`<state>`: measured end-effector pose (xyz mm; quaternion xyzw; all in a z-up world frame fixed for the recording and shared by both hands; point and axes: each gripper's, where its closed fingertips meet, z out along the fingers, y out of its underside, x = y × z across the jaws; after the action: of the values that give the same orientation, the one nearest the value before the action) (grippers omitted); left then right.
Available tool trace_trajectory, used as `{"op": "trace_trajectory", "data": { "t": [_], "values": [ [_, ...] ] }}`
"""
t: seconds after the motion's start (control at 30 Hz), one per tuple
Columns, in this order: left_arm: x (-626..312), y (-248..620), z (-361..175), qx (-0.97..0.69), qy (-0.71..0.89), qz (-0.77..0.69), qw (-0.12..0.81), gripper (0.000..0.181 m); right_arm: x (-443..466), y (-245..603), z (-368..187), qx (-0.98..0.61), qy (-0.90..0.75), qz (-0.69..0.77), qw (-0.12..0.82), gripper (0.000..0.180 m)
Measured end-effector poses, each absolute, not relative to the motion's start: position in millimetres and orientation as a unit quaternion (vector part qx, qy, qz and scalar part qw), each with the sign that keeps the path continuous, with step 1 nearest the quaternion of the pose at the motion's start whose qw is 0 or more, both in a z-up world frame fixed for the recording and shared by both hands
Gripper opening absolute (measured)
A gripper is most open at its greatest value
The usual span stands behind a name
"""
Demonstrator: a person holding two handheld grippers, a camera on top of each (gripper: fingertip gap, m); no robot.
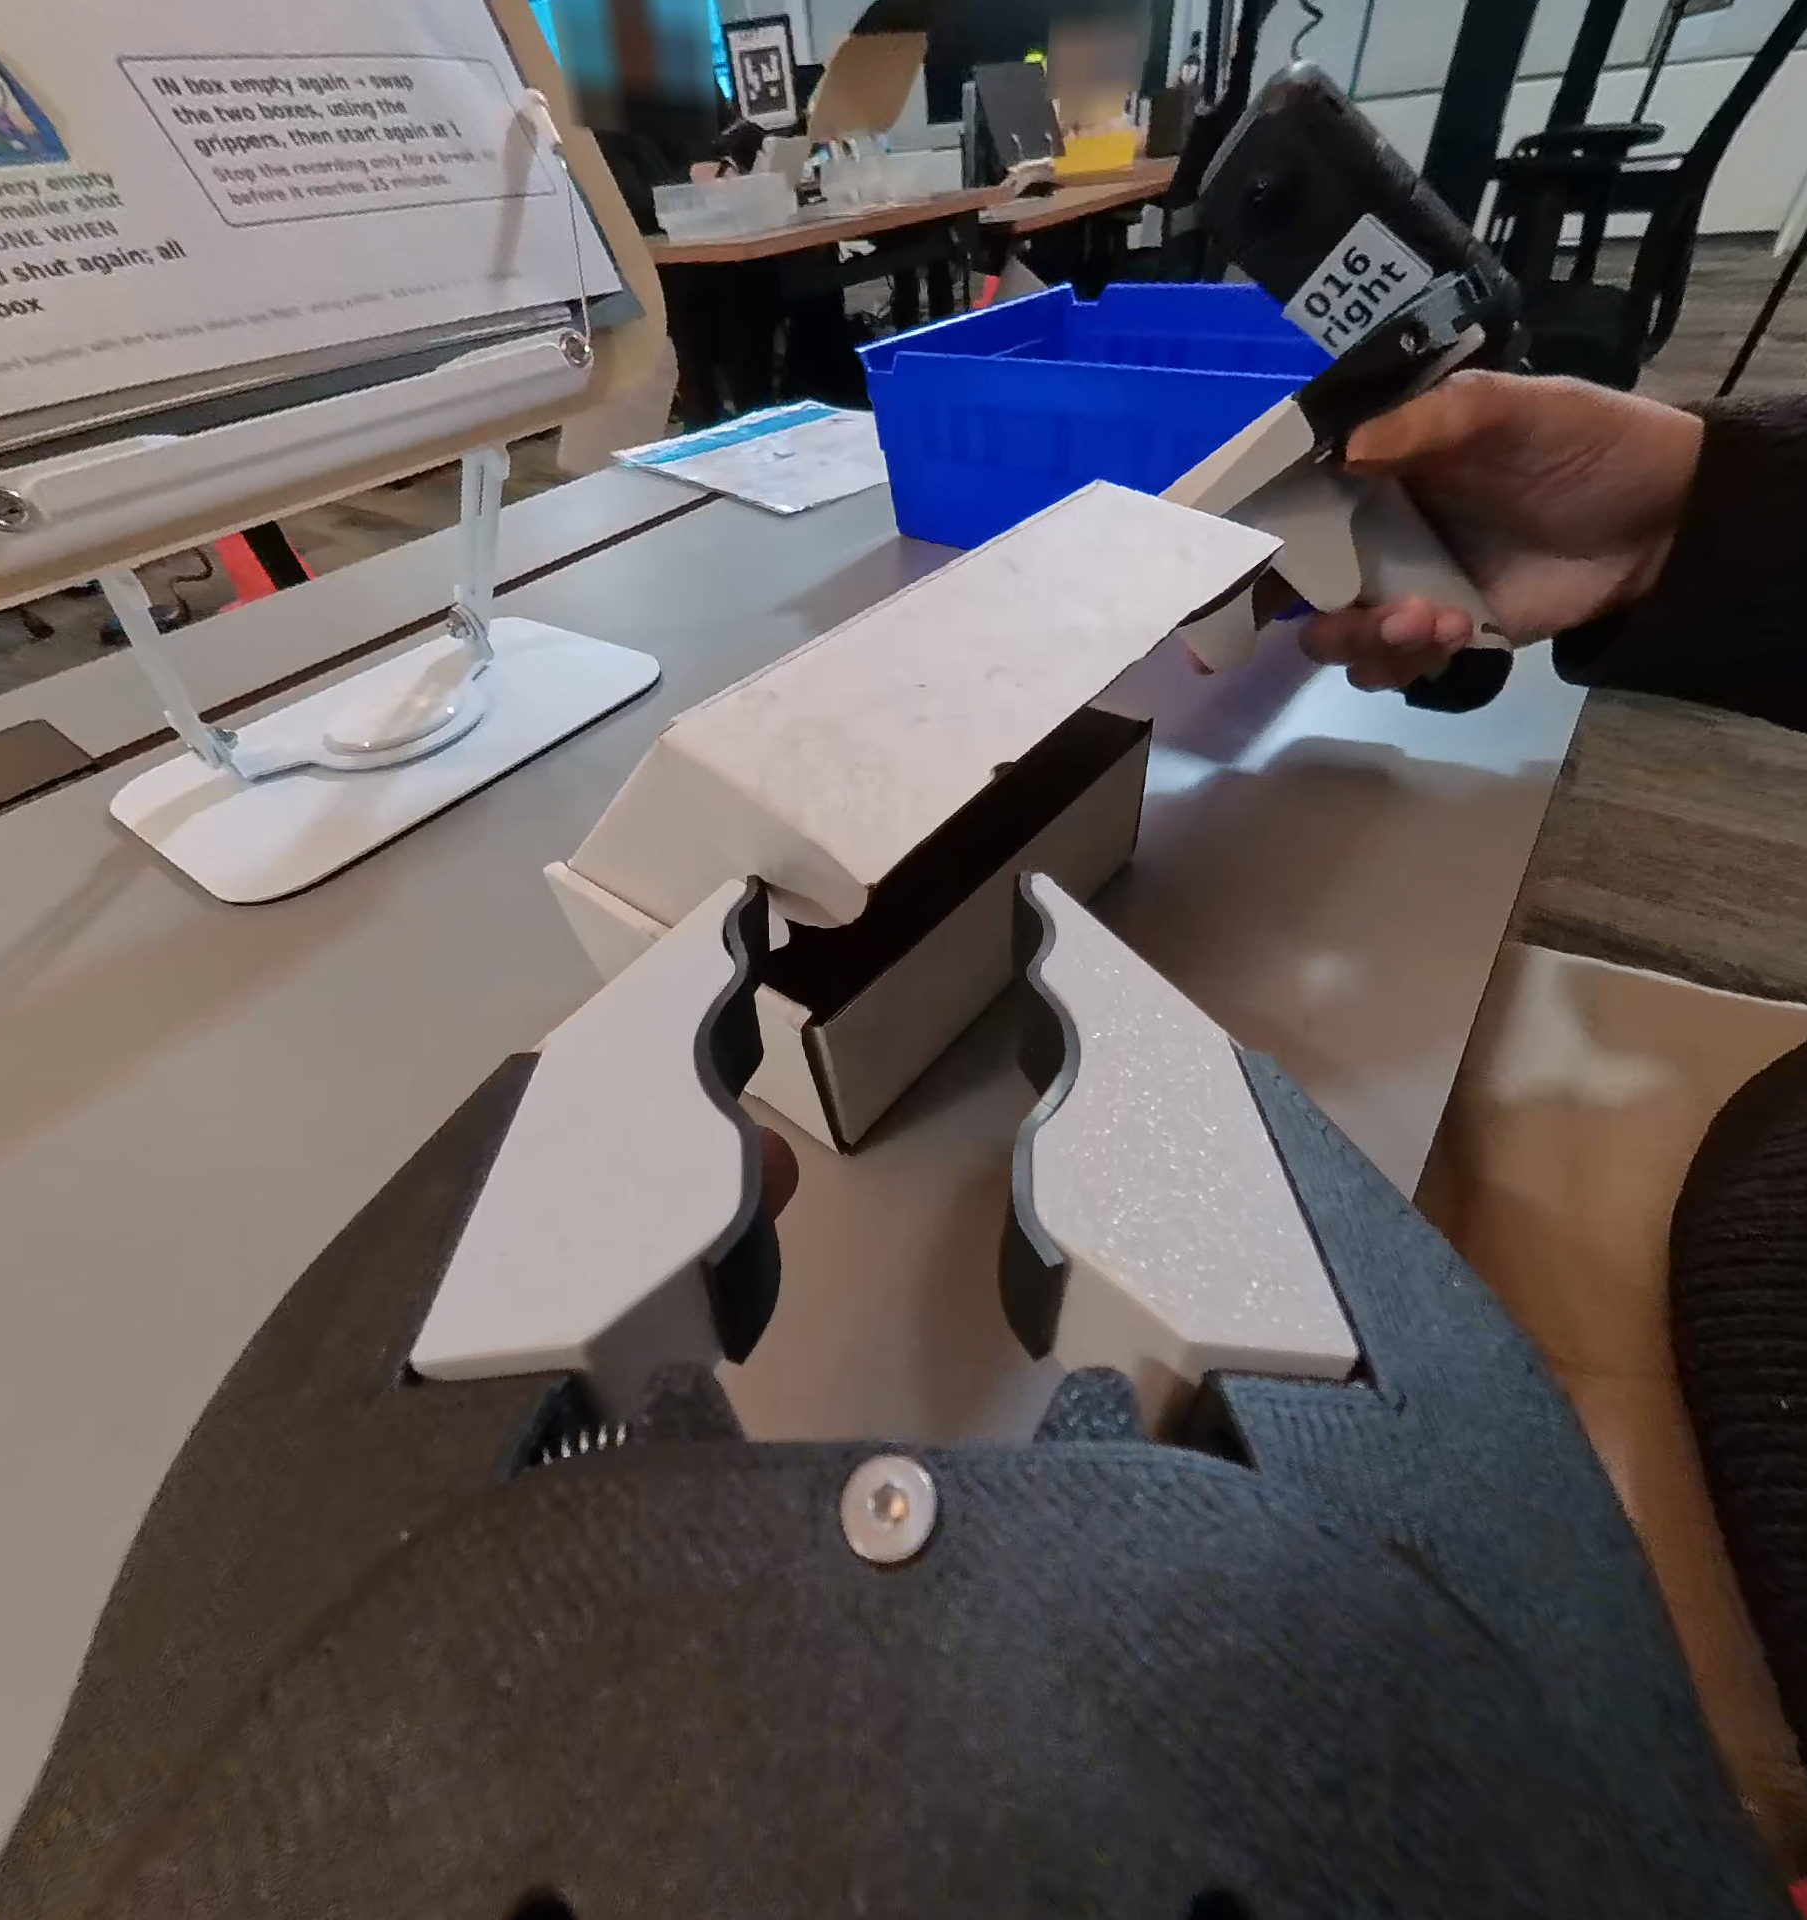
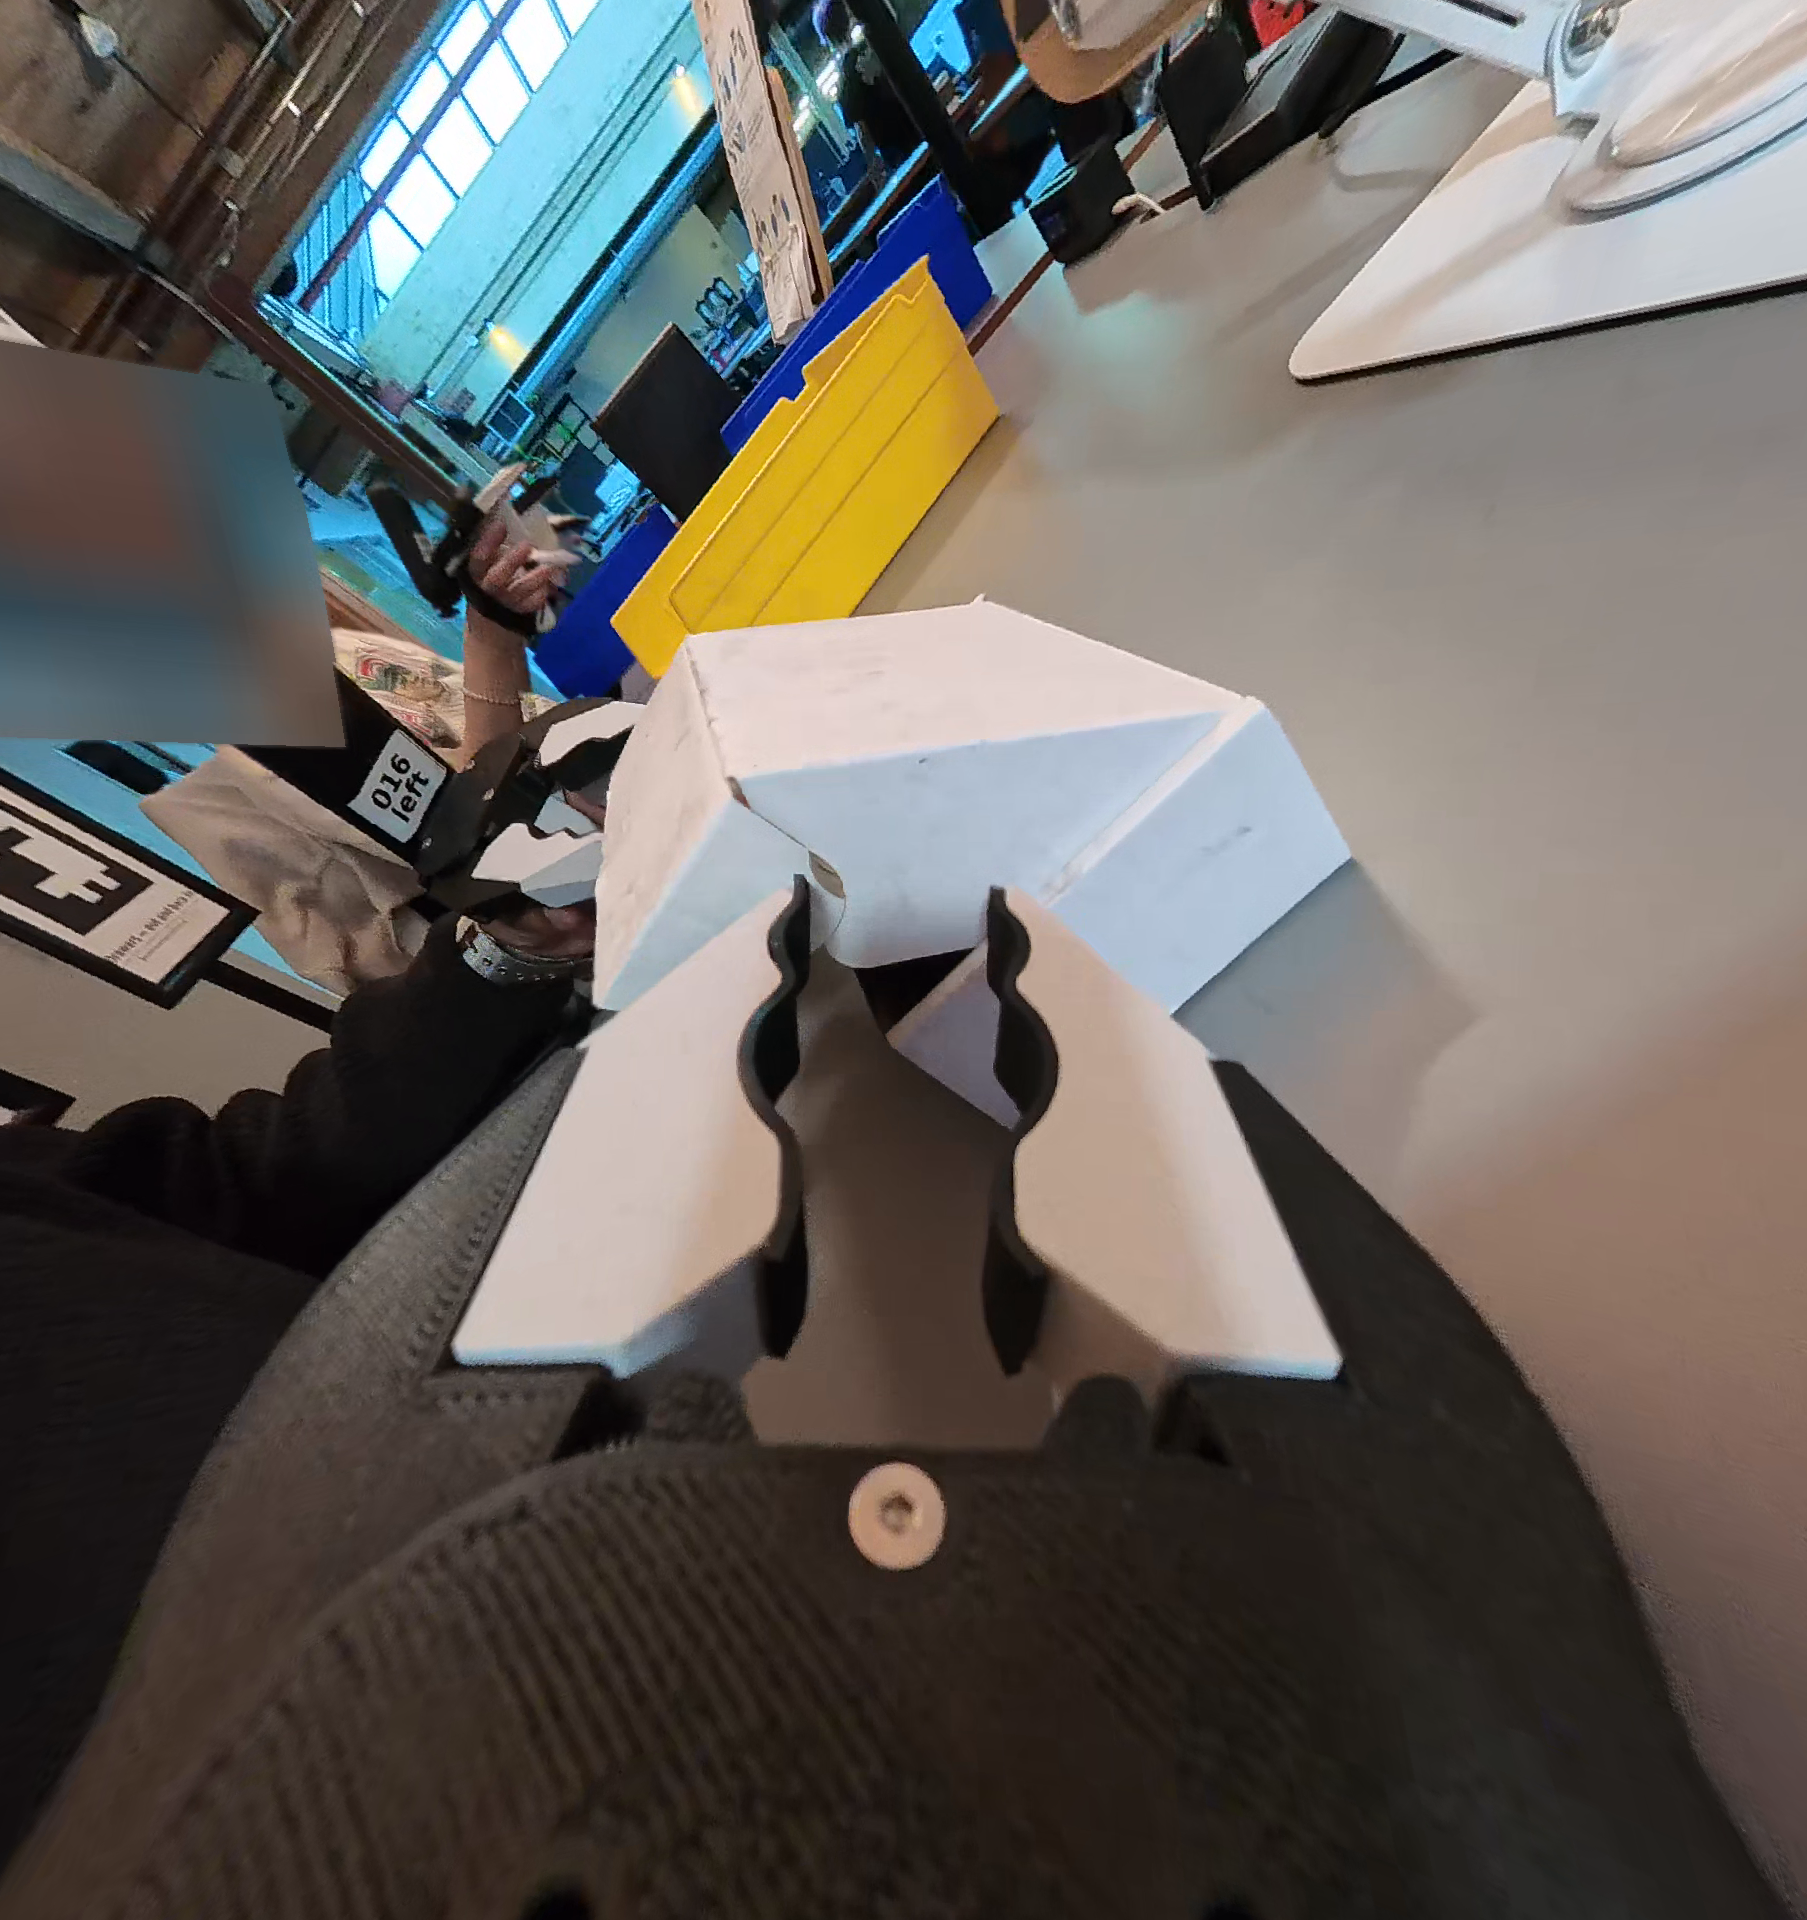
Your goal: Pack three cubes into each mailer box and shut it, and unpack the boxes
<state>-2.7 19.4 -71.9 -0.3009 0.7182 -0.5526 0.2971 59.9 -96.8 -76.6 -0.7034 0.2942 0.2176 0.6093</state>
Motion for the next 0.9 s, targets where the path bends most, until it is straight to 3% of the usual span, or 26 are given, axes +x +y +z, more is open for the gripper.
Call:
{"op": "trace_trajectory", "data": {
  "t": [0.9],
  "values": [
    [-20.5,15.0,-104.1,-0.282,0.786,-0.497,0.236,0.04,56.5,-103.1,-112.5,-0.751,0.318,0.202,0.543,0.033]
  ]
}}
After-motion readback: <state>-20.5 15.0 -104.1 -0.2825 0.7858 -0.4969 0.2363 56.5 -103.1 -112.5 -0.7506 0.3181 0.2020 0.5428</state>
